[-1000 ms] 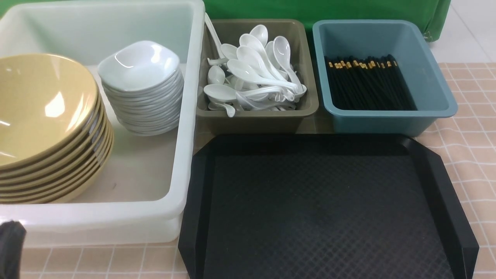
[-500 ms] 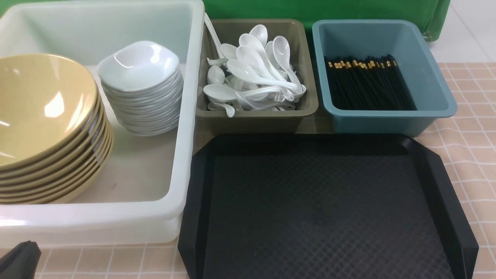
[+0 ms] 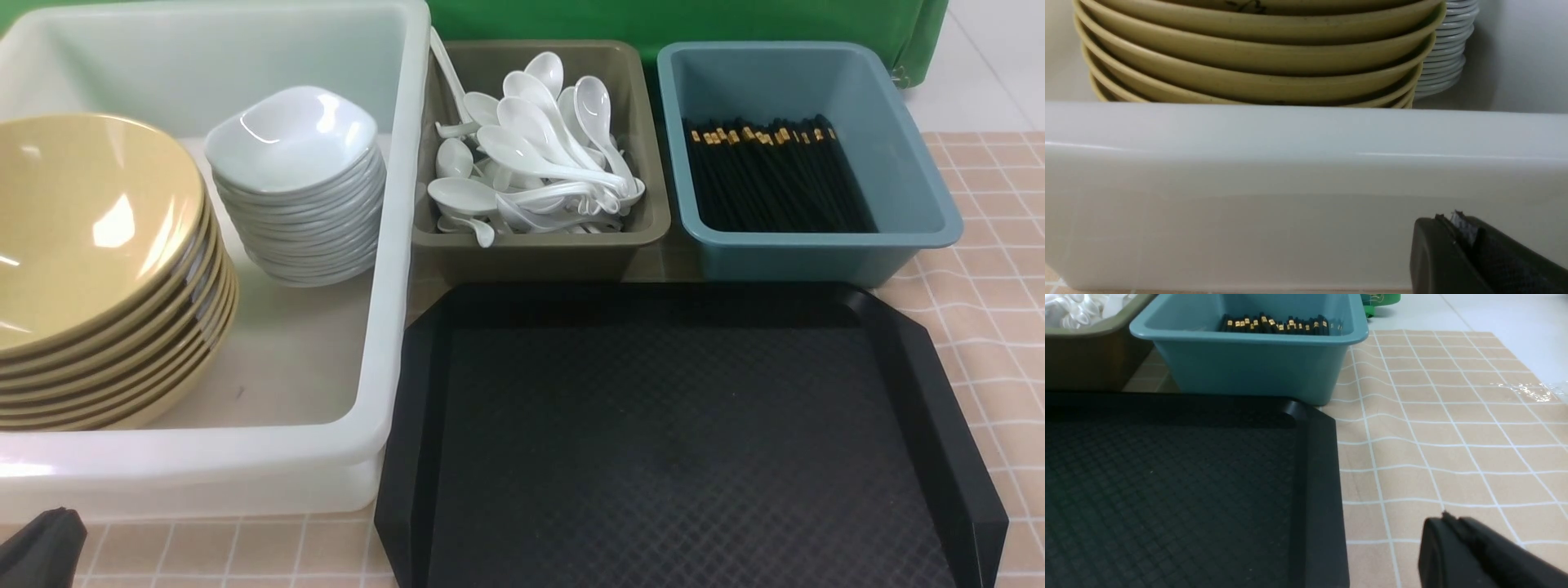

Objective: On brown table put chopsticks spoon bowls plates into blue grey white boxes.

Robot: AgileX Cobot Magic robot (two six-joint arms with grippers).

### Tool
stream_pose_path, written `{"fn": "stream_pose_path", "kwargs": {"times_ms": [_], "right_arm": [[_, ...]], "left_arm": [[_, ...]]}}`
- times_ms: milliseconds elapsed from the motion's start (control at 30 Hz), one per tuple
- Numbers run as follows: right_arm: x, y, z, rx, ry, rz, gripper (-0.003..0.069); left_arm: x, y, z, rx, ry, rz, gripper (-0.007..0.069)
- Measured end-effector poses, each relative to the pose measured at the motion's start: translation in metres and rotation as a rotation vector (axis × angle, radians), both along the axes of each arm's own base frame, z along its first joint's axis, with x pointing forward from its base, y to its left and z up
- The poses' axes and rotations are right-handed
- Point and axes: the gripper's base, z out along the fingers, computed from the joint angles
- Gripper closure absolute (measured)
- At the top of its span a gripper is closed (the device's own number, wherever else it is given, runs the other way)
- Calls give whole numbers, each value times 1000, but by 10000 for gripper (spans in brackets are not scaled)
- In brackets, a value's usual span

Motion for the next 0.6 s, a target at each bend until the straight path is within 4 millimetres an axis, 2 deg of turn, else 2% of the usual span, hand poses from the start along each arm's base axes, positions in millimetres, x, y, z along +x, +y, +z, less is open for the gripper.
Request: {"fn": "stream_pose_path", "kwargs": {"times_ms": [600], "right_arm": [[0,0,0,0,0,0,575]], "left_arm": [[0,0,0,0,0,0,622]]}}
